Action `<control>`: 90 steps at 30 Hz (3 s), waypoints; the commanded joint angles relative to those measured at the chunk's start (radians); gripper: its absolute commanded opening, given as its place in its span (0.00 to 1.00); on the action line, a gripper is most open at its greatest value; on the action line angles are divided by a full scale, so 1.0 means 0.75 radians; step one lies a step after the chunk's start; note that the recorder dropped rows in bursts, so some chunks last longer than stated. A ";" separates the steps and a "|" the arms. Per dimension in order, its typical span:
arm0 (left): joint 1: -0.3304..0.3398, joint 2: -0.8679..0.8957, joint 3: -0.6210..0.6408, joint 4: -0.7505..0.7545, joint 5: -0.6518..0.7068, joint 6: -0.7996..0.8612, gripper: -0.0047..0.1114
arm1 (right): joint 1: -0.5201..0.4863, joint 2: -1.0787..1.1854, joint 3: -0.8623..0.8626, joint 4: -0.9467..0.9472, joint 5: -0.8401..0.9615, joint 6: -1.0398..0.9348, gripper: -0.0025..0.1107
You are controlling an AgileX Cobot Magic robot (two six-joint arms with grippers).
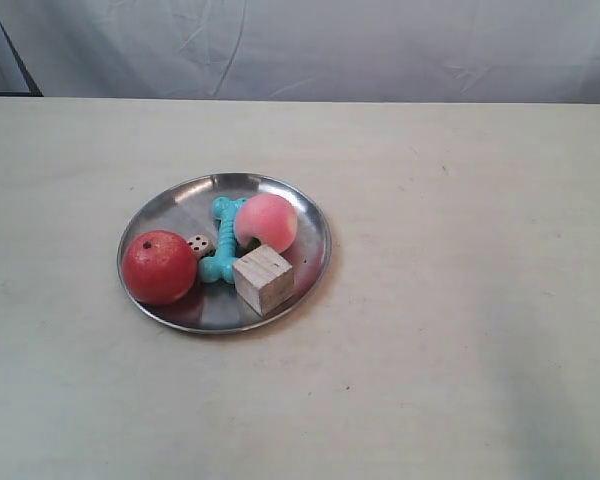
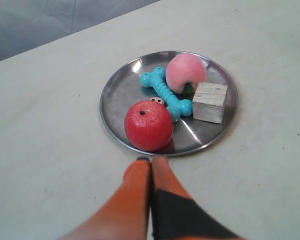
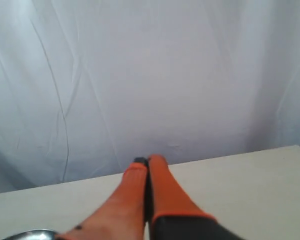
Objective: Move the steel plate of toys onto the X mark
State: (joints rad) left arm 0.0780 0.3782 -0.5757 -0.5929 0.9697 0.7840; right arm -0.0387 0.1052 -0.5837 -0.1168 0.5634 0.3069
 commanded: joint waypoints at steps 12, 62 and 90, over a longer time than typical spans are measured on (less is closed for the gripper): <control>-0.002 -0.006 0.004 0.003 -0.005 -0.009 0.04 | -0.009 -0.131 0.586 0.156 -0.155 -0.339 0.02; -0.013 -0.504 0.533 0.484 -0.703 -0.783 0.04 | -0.009 -0.140 0.772 0.204 -0.229 -0.336 0.02; -0.013 -0.504 0.768 0.556 -0.990 -0.967 0.04 | -0.009 -0.140 0.772 0.199 -0.236 -0.336 0.02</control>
State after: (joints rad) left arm 0.0742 0.0046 -0.0037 -0.1791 0.2466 0.0651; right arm -0.0402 0.0067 -0.0084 0.0344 0.3996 0.0598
